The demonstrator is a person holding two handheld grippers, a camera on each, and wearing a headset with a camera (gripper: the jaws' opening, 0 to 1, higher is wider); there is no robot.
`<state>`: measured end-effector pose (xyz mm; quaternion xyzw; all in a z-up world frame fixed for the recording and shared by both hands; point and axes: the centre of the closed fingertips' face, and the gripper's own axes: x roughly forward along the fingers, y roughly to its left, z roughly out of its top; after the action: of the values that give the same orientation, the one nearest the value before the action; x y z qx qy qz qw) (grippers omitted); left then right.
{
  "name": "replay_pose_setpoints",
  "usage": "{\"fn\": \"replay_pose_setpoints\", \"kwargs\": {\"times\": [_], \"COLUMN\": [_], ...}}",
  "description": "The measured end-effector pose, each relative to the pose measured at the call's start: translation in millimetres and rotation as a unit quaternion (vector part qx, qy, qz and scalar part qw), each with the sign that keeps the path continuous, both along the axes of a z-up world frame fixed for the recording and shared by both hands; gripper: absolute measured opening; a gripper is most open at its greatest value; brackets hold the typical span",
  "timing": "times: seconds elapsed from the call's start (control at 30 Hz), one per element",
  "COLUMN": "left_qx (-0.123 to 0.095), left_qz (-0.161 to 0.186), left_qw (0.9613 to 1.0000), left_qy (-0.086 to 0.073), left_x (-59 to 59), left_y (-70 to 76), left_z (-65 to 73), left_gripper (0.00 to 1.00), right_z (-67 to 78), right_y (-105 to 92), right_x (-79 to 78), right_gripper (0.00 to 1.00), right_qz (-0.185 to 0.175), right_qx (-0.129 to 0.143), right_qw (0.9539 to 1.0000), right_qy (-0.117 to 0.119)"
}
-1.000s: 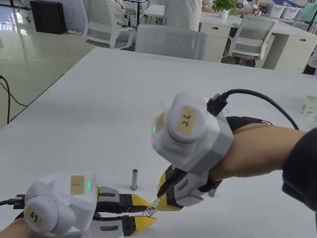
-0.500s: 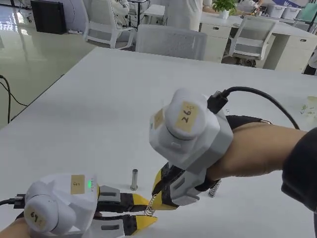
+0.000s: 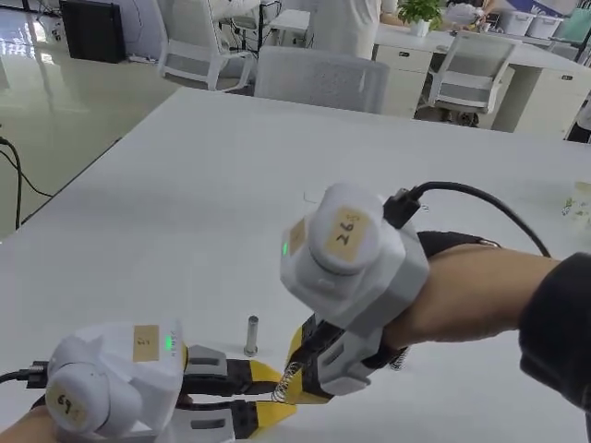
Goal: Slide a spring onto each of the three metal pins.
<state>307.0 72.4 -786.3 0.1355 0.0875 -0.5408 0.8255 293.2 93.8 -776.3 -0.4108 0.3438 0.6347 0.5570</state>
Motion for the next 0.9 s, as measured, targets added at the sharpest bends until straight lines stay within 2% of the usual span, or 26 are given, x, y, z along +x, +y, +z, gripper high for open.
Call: {"fn": "replay_pose_setpoints", "kwargs": {"times": [0.23, 0.43, 0.53, 0.6, 0.9], "left_qx": [-0.006, -0.008, -0.013, -0.009, -0.014], "left_qz": [-0.001, 0.001, 0.007, 0.01, 0.034], "left_qw": [1.0, 1.0, 0.9999, 0.9999, 0.9991], "left_qy": [-0.003, -0.002, 0.001, 0.003, 0.023], "left_x": [-0.2, 0.5, 2.4, 2.9, 4.5], "left_y": [-2.0, -2.1, -0.5, 1.1, 13.0], "left_z": [4.9, 3.5, 3.8, 1.9, -3.5], "left_gripper": [0.02, 0.02, 0.02, 0.03, 0.14], "right_z": [-1.4, -2.4, -1.7, -0.9, 0.8], "right_y": [0.1, -0.1, 0.1, -0.5, -8.4], "right_x": [-0.5, 0.5, 2.5, 3.9, 11.4], "right_gripper": [0.09, 0.09, 0.09, 0.09, 0.09], "right_qz": [-0.001, -0.005, -0.006, -0.008, -0.022], "right_qx": [0.0, -0.003, -0.001, -0.001, -0.004], "right_qw": [1.0, 1.0, 1.0, 1.0, 0.9997], "right_qy": [0.002, 0.001, -0.002, -0.003, -0.006]}}
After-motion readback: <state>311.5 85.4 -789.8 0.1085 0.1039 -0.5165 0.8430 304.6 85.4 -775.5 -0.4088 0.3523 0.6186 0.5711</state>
